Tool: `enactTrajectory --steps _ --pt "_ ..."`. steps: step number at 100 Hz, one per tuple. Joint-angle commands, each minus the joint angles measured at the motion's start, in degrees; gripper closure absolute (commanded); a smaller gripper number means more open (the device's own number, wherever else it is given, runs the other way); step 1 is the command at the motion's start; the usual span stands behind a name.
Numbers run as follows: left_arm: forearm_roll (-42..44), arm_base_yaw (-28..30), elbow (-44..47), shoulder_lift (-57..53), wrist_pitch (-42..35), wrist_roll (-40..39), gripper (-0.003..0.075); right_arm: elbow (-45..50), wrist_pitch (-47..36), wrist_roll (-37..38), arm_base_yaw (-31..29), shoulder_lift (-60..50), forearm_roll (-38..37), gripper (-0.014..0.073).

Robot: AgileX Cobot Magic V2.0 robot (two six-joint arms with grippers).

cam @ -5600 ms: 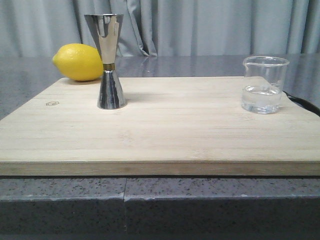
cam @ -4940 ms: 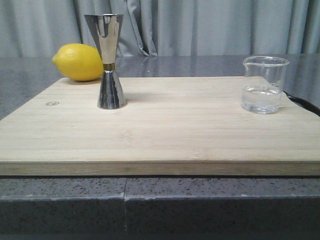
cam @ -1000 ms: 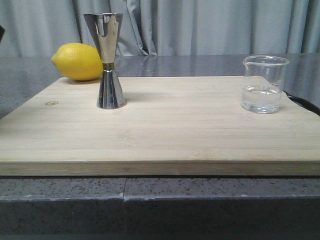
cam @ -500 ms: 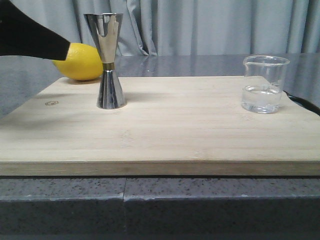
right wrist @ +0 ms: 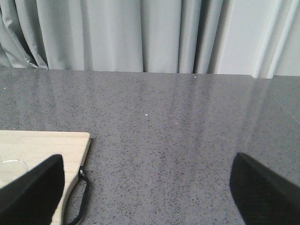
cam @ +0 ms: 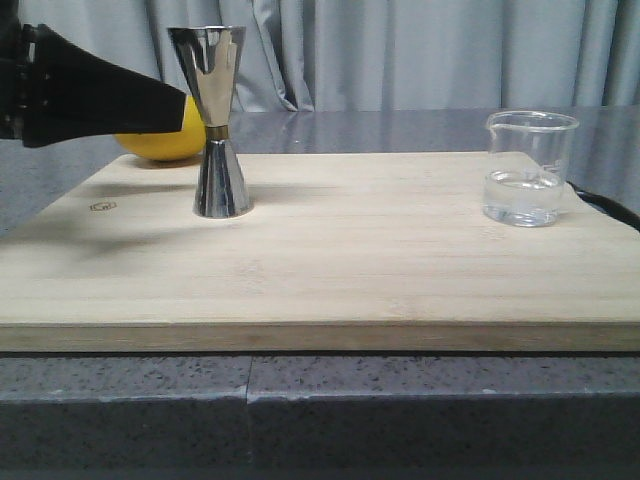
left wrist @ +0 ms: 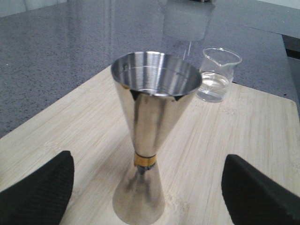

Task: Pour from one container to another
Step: 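Reach the left gripper toward the steel jigger and close around it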

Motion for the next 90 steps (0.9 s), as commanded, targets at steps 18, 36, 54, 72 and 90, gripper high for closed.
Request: enactTrajectory --steps 18,36,54,72,90 --pt "-7.9 -1.2 -1.8 1.5 6.5 5.4 0.0136 -1.9 -1.9 0.0 0.0 1.0 -0.7 -0.0055" --pt "-9.9 -4.2 -2.4 4.0 6.5 8.2 0.0136 -1.9 -0.7 0.0 0.0 1.0 -0.7 -0.0055" --pt "-9.9 -6.3 -5.3 7.1 6.5 8.2 0.0136 -1.9 -0.7 0.0 0.0 1.0 -0.8 -0.0055" --pt "-9.9 -7.7 -7.4 8.6 6.5 8.2 0.0136 -1.9 -0.7 0.0 0.0 1.0 -0.9 -0.0055" --pt "-9.9 -8.6 -9.1 8.6 6.5 7.1 0.0155 -1.9 -0.7 0.0 0.0 1.0 -1.2 -0.0055"
